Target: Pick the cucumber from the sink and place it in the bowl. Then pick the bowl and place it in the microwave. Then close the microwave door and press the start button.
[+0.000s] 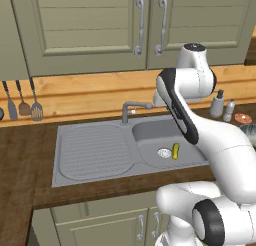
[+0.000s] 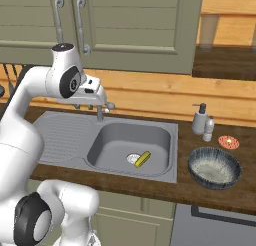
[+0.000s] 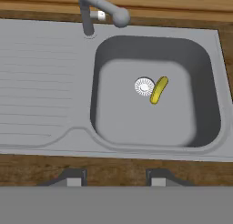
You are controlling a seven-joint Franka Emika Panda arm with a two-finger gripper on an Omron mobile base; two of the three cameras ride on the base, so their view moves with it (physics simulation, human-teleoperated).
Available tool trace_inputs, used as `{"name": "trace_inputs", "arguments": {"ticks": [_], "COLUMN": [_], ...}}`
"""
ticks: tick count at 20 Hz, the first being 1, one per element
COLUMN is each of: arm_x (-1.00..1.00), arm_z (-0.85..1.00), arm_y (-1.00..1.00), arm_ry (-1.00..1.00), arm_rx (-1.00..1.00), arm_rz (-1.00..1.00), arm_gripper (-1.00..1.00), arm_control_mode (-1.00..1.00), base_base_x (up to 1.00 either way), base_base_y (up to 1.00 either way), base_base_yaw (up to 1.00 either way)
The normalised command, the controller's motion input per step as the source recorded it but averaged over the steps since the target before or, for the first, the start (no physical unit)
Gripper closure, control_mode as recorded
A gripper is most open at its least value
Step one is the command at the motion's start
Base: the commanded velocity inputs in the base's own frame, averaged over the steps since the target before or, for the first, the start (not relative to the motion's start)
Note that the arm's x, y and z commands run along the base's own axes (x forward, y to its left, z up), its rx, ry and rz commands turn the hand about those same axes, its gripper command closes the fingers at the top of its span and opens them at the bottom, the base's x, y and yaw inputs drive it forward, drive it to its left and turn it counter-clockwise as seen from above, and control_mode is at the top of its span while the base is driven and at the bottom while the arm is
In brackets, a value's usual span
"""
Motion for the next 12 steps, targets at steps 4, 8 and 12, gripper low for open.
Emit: {"name": "trace_inputs", "arguments": {"ticks": [4,8,12], "arm_x": [-0.09,-0.61,-0.86], "arm_z": [0.0,-0.03,-0.18], "arm_y": [0.0,-0.06,-0.03], "arm_ry": [-0.01,0.0,0.0], "arm_rx": [0.0,0.0,0.03], "arm_rz": [0.0,0.0,-0.01], "arm_gripper": [-1.0,-1.0,-1.0], "arm_control_mode": [-1.0,-1.0,-1.0], "base_base_x": [0.0,0.0,0.0], "base_base_y": [0.0,0.0,0.0], "base_base_yaw": [0.0,0.0,0.0]}}
